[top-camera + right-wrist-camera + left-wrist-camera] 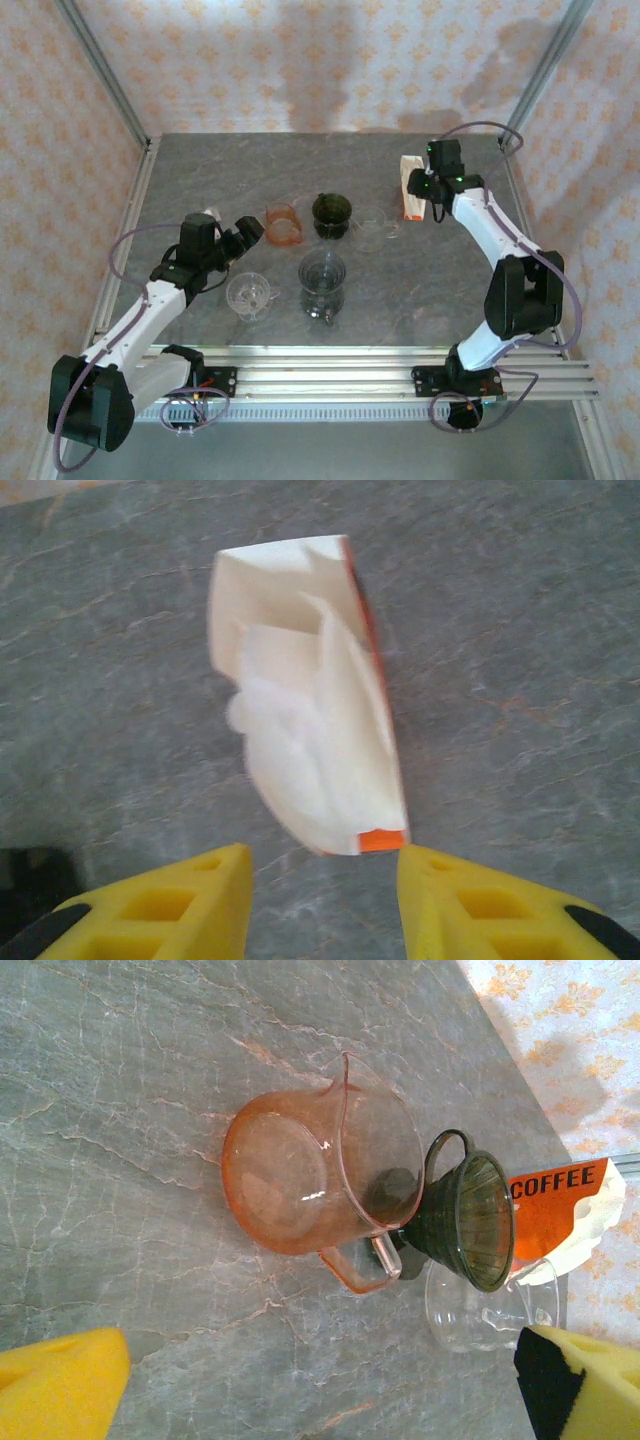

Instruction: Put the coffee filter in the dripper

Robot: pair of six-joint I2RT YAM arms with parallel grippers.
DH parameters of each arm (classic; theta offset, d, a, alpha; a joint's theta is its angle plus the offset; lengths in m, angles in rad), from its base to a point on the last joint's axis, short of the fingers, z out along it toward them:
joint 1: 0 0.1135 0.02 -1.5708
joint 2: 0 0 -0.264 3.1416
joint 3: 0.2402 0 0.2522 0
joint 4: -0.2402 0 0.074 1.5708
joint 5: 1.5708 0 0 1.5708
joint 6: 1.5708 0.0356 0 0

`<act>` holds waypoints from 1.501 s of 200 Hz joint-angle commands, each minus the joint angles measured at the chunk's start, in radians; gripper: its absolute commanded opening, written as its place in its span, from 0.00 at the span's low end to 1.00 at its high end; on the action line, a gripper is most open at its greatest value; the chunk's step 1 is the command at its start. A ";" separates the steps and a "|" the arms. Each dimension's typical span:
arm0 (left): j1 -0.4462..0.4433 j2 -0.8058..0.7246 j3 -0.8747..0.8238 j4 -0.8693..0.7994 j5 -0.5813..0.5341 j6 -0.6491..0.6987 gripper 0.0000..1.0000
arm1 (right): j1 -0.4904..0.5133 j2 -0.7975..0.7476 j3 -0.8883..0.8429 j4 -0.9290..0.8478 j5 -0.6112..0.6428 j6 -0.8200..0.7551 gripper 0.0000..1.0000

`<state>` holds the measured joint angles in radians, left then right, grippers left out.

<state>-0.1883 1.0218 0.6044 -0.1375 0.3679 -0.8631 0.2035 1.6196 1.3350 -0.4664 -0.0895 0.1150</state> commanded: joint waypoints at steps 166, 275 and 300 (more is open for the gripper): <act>-0.003 0.031 -0.006 0.031 0.018 0.018 1.00 | 0.111 0.352 0.414 -0.339 0.349 0.146 0.24; -0.003 0.040 -0.006 0.030 0.018 0.019 1.00 | 0.111 0.394 0.442 -0.349 0.375 0.131 0.20; -0.003 0.040 -0.006 0.029 0.016 0.019 1.00 | 0.111 0.398 0.444 -0.347 0.374 0.130 0.20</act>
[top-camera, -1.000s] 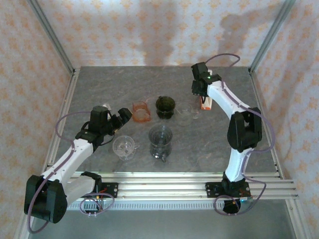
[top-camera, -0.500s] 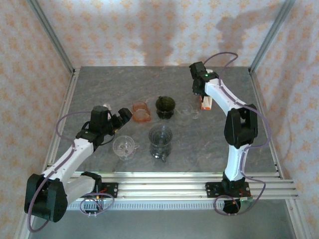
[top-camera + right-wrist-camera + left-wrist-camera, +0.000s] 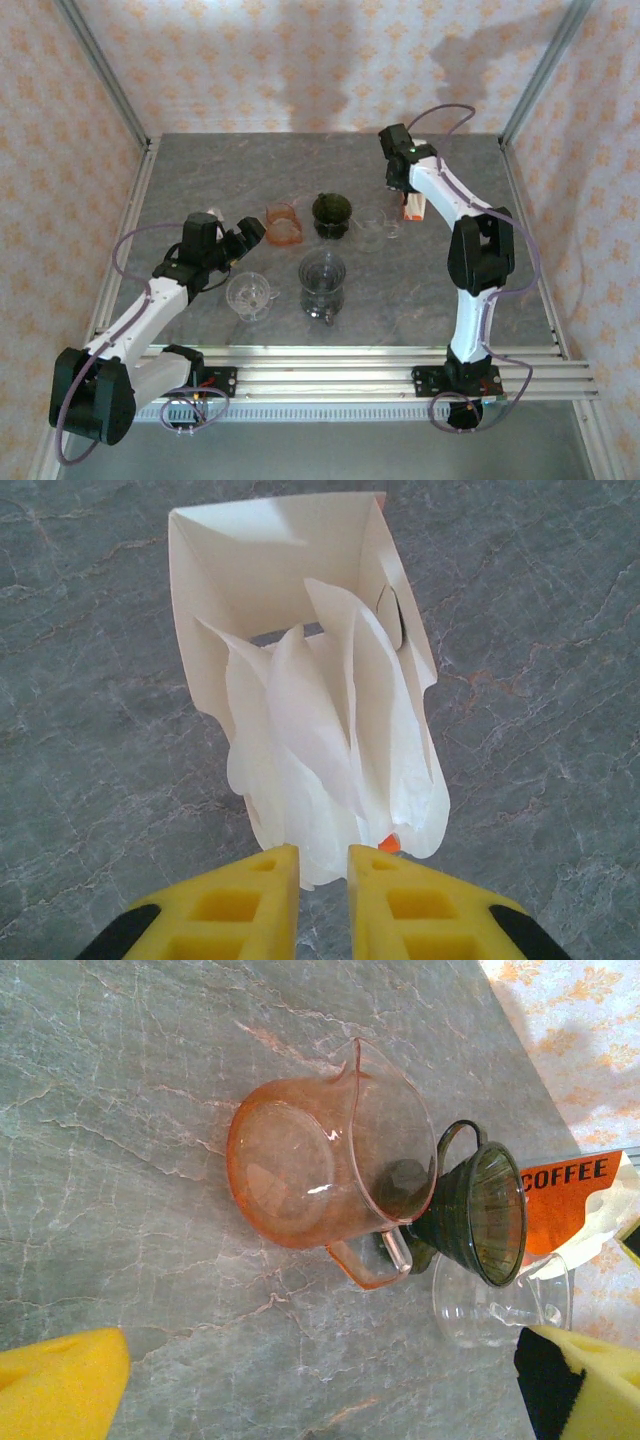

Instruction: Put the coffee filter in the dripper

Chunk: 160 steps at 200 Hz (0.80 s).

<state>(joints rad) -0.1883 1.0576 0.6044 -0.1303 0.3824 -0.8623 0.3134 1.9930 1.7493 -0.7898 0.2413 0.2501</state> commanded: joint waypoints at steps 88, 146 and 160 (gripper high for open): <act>-0.002 0.013 -0.009 0.029 0.005 0.018 1.00 | 0.001 0.021 0.015 -0.010 0.022 -0.017 0.23; -0.003 0.007 -0.009 0.024 0.002 0.020 1.00 | 0.001 0.050 0.050 -0.030 0.025 -0.017 0.22; -0.003 0.008 -0.010 0.023 0.002 0.019 1.00 | 0.001 0.053 0.051 -0.030 0.030 -0.017 0.20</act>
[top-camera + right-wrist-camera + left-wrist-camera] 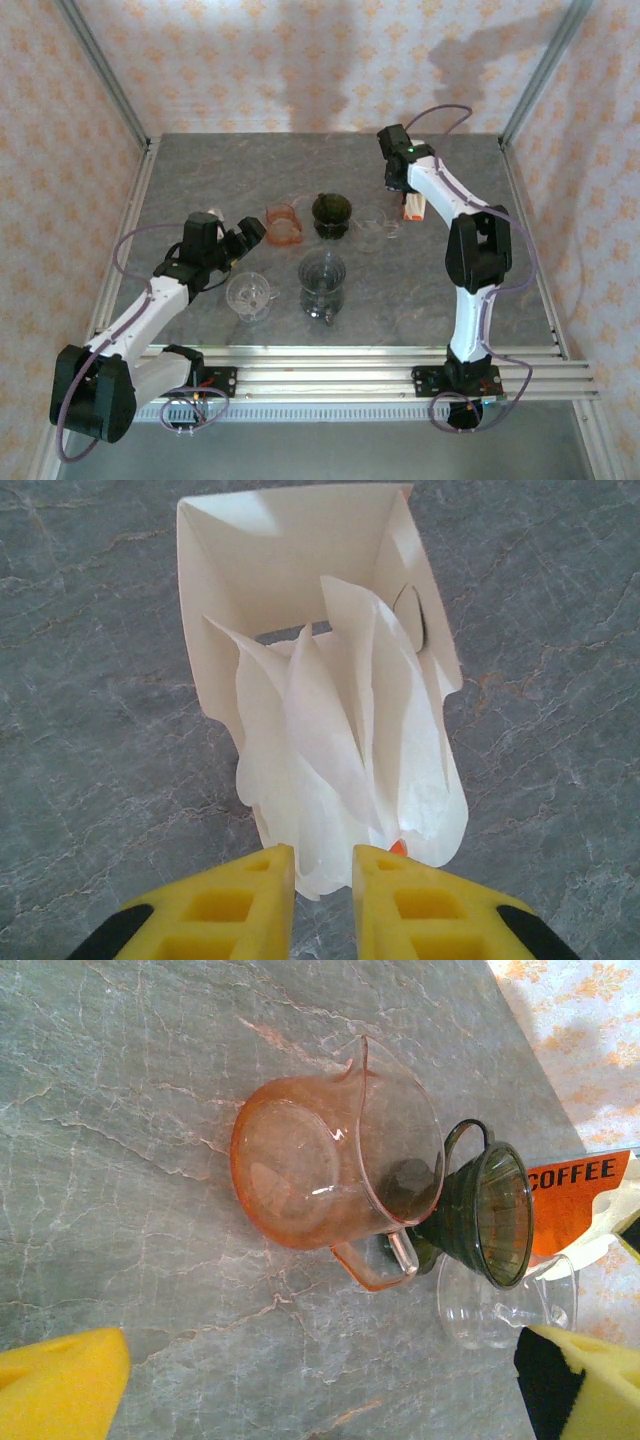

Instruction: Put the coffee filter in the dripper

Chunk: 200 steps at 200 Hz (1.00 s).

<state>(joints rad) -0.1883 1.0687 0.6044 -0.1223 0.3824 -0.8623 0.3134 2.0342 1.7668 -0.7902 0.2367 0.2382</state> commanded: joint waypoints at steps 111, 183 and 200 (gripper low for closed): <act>-0.002 0.002 -0.015 0.026 0.005 0.014 1.00 | 0.001 -0.013 0.053 -0.037 0.079 -0.030 0.00; -0.002 0.002 -0.020 0.029 0.007 0.010 1.00 | 0.001 -0.065 0.057 -0.046 0.085 -0.043 0.00; -0.003 0.002 -0.020 0.030 0.008 0.009 1.00 | 0.001 -0.070 0.067 -0.047 0.089 -0.046 0.00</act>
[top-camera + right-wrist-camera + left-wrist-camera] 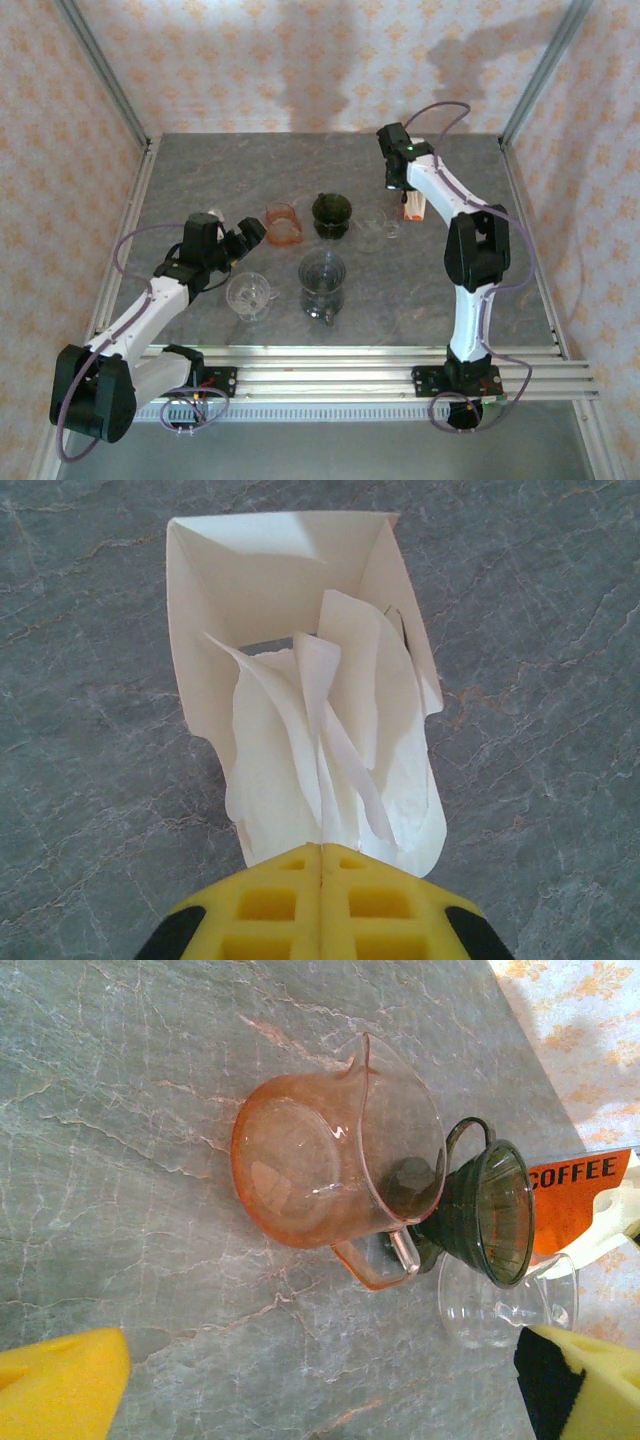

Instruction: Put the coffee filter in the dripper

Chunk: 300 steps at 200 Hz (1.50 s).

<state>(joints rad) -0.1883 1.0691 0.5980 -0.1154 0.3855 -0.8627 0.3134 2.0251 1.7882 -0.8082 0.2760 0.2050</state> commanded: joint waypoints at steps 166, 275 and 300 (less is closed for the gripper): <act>-0.002 -0.023 0.038 -0.016 0.024 0.014 1.00 | 0.050 -0.364 -0.060 -0.047 0.036 -0.032 0.00; -0.010 -0.129 0.060 -0.151 0.087 0.028 1.00 | 0.258 -0.752 -0.200 -0.234 -0.366 -0.010 0.00; -0.013 -0.156 0.057 -0.151 0.080 0.012 0.99 | 0.353 -0.766 -0.177 -0.325 -0.484 0.001 0.00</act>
<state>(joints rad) -0.1902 0.9482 0.6479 -0.2306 0.4496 -0.8619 0.5957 1.2713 1.5898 -1.0019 -0.0414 0.1894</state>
